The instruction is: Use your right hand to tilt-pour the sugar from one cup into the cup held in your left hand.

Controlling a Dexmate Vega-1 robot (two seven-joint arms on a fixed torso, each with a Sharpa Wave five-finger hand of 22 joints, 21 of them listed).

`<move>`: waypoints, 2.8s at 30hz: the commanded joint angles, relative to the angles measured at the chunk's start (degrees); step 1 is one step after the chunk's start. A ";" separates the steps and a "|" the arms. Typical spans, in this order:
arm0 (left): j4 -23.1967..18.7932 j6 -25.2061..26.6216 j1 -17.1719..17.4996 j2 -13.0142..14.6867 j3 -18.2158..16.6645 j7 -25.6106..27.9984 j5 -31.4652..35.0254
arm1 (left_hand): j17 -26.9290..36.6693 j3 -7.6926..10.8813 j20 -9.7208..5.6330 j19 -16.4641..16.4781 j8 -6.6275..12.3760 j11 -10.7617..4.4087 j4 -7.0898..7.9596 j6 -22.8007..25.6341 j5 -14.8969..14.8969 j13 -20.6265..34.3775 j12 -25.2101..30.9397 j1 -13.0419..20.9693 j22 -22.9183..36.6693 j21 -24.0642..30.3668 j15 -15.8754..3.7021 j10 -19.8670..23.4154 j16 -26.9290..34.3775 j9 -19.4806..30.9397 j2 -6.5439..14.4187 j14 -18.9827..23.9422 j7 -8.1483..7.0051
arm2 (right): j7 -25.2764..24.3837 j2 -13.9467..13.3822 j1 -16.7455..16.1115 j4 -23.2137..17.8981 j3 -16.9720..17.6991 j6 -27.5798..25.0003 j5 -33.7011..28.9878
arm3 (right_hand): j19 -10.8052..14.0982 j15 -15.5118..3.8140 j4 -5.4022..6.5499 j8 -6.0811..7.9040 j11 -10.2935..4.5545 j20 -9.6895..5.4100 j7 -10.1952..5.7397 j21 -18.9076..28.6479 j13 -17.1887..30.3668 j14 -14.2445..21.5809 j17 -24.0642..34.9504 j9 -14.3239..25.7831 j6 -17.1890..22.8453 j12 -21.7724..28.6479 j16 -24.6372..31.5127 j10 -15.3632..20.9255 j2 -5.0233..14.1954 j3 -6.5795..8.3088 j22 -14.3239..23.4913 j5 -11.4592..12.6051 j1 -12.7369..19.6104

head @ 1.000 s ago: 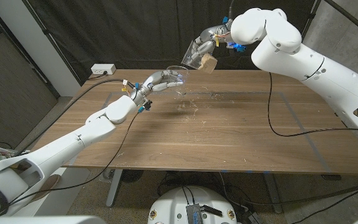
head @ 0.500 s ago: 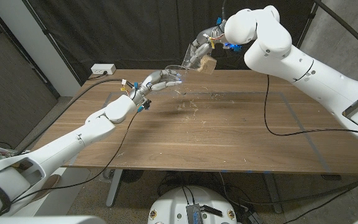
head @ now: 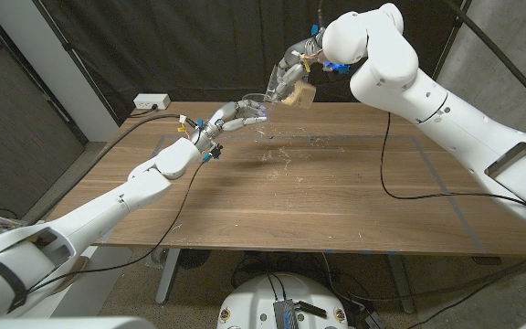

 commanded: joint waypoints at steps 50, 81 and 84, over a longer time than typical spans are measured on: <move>1.16 -2.17 0.40 0.35 -0.35 -1.06 -1.04 | 0.60 -1.11 -1.73 -0.24 1.02 -0.56 0.28 0.83 -0.27 0.91 0.50 0.40 0.09 0.68 -4.79 0.82 -0.79 0.33 0.87 1.05 0.00 | 9.26 10.86 -0.11 8.11 2.32 29.56 -22.88 | 0.11 -10.39 -0.18 0.57 -1.13 -2.30 -1.67 0.41 0.74 1.63 1.63 0.24 4.12 -0.13 -0.07 1.89 0.93 0.05 -0.97 1.17 0.31; 1.29 -2.18 0.56 0.74 -0.90 -0.19 -1.14 | 0.83 -1.50 -1.64 -0.37 1.11 -0.47 0.28 0.80 -0.30 0.85 0.41 0.71 0.07 0.86 -4.75 0.91 -1.00 0.11 1.03 1.17 -0.07 | 10.18 12.10 -0.89 7.09 3.53 36.02 -25.76 | 0.57 -10.41 -0.27 0.85 -1.92 -2.64 -1.67 0.85 0.96 2.50 2.73 0.35 5.82 -0.11 -0.02 2.77 1.16 0.09 -1.38 1.55 0.32; 1.98 -2.52 0.27 0.23 -0.61 -0.42 -0.94 | 0.85 -1.44 -1.59 -0.41 1.17 -0.56 0.25 0.82 -0.28 0.84 0.38 0.85 0.08 0.87 -4.74 0.85 -1.00 0.18 1.16 1.20 -0.14 | 10.72 12.50 -0.69 6.96 3.45 36.32 -26.22 | 0.57 -10.41 -0.27 0.87 -1.80 -2.62 -1.74 0.87 1.02 2.56 2.81 0.36 5.94 -0.10 -0.03 2.80 1.16 0.09 -1.41 1.57 0.32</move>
